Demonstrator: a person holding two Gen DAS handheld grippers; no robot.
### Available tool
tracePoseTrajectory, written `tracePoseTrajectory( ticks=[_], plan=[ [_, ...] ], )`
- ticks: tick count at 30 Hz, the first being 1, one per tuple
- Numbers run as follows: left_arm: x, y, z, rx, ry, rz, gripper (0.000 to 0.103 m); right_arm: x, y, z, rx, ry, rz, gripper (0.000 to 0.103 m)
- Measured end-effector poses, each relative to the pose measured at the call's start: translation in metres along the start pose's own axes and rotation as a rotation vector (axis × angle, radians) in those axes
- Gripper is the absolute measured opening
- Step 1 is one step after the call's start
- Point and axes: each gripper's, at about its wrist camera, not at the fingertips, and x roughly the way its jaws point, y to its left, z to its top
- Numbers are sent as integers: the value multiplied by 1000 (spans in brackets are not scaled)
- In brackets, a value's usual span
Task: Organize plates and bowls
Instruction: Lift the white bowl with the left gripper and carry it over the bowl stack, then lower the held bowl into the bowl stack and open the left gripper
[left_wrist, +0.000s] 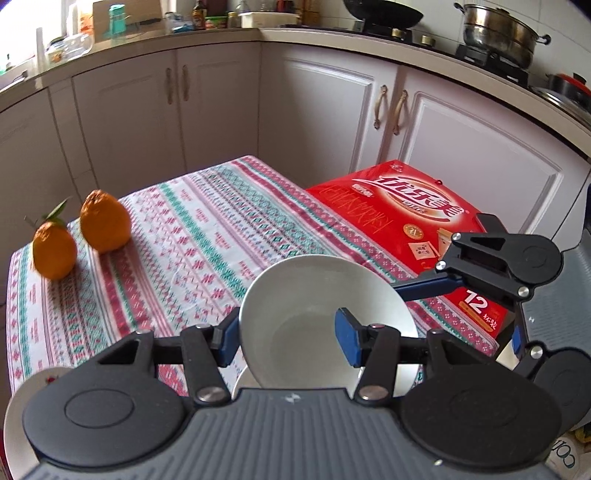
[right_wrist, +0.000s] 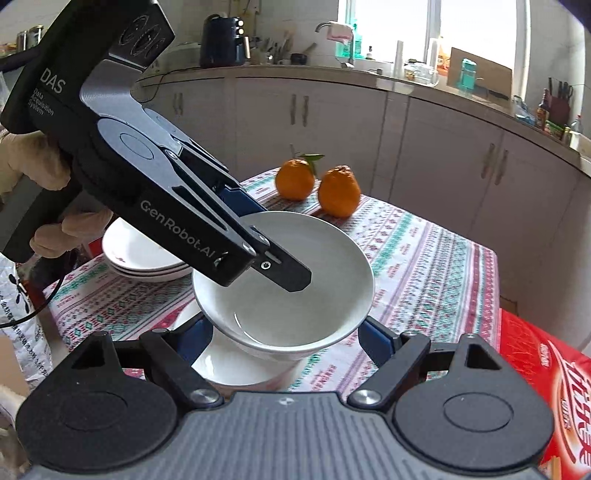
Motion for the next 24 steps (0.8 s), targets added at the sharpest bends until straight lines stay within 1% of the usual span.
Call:
tracePoseTrajectory(
  ticks=[9, 24],
  plan=[
    [3, 8, -25, -65, 15, -12, 53, 10, 13, -8, -9, 32, 33, 89],
    [9, 16, -38, -102, 33, -21, 54, 19, 18, -14, -2, 56, 49, 89]
  ],
)
